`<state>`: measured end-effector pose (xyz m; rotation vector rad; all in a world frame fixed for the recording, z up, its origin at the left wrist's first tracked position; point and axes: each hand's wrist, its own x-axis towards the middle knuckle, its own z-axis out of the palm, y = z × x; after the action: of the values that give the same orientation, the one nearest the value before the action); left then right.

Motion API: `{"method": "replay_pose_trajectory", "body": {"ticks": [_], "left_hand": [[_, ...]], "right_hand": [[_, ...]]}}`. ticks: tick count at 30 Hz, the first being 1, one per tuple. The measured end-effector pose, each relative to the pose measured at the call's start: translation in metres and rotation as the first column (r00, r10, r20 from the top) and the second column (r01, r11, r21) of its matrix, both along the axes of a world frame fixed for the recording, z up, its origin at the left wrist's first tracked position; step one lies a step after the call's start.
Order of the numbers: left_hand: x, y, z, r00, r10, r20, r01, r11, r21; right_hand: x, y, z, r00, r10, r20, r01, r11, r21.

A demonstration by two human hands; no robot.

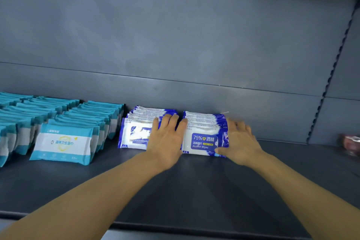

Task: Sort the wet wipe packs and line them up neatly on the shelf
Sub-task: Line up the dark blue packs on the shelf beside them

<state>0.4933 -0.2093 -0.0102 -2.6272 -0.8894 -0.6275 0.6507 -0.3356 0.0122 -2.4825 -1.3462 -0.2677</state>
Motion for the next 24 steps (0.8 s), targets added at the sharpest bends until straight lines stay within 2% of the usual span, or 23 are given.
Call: {"method": "replay_pose_trajectory", "body": {"ticks": [3, 12, 20, 24], "left_hand": [[0.014, -0.002, -0.006, 0.999, 0.019, -0.042, -0.019, 1.000, 0.002], [0.017, -0.003, -0.005, 0.996, 0.060, -0.069, -0.059, 0.998, 0.014], [0.011, -0.022, 0.006, 0.997, 0.051, -0.053, -0.049, 0.998, 0.035], [-0.003, -0.031, 0.016, 0.998, 0.042, -0.046, -0.043, 0.999, -0.012]], "right_hand": [[0.006, 0.004, -0.006, 0.998, 0.000, -0.057, 0.000, 1.000, 0.000], [0.012, 0.001, -0.007, 0.997, 0.029, -0.074, -0.027, 0.999, 0.027], [0.009, -0.022, 0.007, 1.000, -0.008, -0.018, 0.008, 0.998, 0.054], [-0.003, -0.036, 0.013, 0.999, 0.029, 0.042, -0.031, 0.998, 0.052]]}}
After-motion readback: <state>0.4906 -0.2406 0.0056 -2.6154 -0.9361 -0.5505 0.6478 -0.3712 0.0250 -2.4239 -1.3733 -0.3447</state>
